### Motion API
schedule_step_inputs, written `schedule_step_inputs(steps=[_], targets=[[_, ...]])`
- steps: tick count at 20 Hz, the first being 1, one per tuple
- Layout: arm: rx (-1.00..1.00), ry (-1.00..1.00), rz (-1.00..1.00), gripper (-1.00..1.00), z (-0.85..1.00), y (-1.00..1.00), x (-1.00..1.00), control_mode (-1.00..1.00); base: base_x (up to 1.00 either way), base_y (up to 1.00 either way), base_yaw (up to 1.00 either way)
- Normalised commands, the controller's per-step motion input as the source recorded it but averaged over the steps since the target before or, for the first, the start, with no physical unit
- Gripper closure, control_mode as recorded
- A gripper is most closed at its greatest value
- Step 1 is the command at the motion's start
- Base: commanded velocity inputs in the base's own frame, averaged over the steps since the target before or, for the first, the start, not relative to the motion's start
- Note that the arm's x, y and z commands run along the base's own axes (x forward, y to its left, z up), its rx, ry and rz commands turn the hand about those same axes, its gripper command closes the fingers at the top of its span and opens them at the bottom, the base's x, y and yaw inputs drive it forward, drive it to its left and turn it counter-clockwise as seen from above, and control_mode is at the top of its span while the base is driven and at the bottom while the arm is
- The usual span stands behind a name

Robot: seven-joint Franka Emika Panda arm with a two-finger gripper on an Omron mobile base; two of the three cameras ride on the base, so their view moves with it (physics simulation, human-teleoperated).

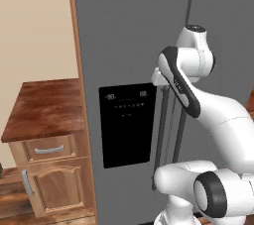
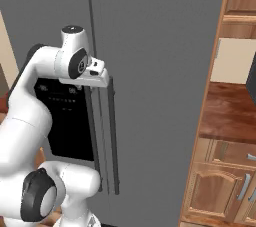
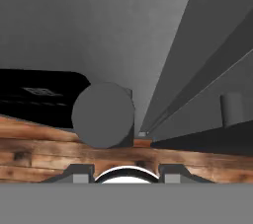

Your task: Open the freezer door, pick up the ice cube tray from the freezer, and place it on the dining counter.

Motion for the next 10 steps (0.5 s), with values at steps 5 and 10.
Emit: schedule_step_inputs(steps=[5,10], targets=[[0.0,0.0,-0.02,-1.0,0.0,-0.02,-0.57,-1.0,0.0,0.0,0.0],[0.0,0.0,-0.06,-1.0,-0.11,-0.12,-1.0,-1.0,0.0,0.0,0.0]])
